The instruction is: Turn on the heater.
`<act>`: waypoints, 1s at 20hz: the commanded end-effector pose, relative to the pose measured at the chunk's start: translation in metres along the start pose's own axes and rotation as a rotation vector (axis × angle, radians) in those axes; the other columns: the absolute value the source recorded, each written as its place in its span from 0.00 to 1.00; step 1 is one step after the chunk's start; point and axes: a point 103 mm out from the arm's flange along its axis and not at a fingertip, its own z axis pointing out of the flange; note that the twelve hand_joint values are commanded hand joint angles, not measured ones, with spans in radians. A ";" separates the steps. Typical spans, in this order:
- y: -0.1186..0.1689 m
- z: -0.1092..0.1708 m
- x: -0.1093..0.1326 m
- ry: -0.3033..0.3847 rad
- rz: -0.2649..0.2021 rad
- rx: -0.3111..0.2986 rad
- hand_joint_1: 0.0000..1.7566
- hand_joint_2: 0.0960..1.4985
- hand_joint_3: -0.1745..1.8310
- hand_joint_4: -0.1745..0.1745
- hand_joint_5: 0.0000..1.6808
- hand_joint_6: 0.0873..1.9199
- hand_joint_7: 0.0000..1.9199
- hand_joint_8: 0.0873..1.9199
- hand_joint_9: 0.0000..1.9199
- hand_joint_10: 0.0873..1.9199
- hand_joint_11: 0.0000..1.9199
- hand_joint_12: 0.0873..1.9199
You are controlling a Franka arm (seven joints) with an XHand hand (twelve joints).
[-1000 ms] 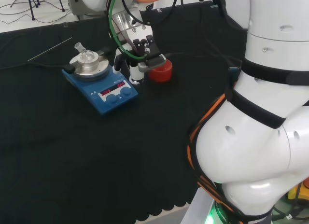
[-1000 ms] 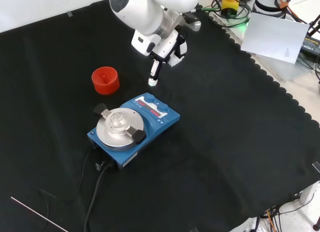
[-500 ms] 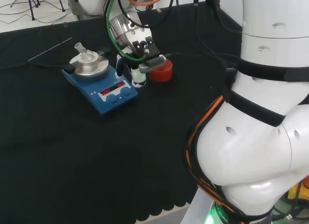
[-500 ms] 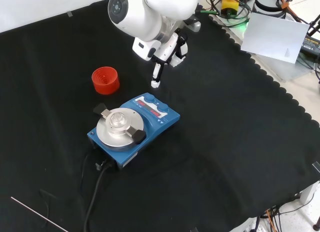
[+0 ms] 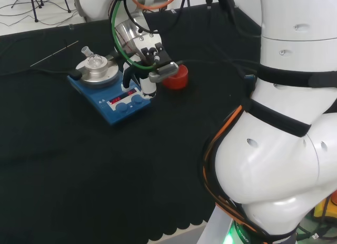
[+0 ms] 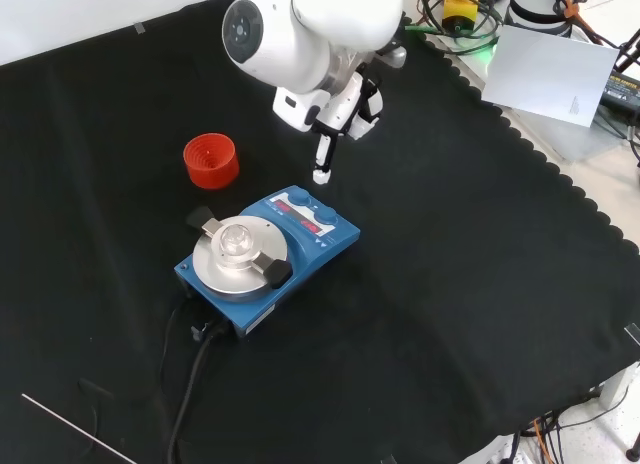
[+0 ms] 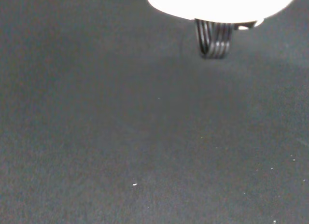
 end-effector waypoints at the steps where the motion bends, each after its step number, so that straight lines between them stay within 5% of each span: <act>1: 0.005 0.004 0.006 -0.007 -0.014 0.016 0.86 0.34 0.70 0.54 0.22 0.00 0.89 0.90 0.98 0.84 0.91 0.79; 20: 0.026 0.014 0.011 0.000 -0.036 0.050 0.86 0.34 0.70 0.55 0.22 0.00 0.89 0.90 0.98 0.83 0.91 0.79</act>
